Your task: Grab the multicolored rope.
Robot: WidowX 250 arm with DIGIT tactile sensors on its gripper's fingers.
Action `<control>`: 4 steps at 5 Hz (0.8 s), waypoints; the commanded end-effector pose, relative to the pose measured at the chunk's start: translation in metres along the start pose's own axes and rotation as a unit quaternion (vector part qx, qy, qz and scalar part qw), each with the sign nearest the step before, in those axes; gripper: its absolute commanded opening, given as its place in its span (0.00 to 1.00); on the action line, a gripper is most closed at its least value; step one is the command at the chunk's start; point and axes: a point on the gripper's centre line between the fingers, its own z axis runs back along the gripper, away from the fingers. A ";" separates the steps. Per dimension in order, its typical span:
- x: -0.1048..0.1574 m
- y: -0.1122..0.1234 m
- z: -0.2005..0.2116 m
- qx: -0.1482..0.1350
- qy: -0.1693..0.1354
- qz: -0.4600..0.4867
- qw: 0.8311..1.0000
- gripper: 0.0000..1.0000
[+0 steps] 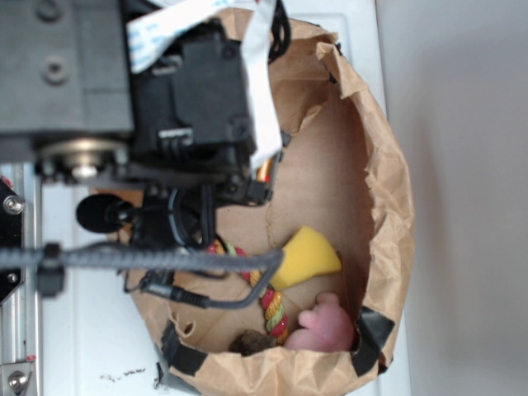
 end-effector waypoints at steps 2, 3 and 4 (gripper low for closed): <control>0.027 -0.017 -0.089 -0.010 0.007 -0.090 0.996 1.00; 0.014 -0.037 -0.095 -0.040 0.006 -0.147 0.988 1.00; 0.007 -0.050 -0.096 -0.069 0.011 -0.168 0.983 1.00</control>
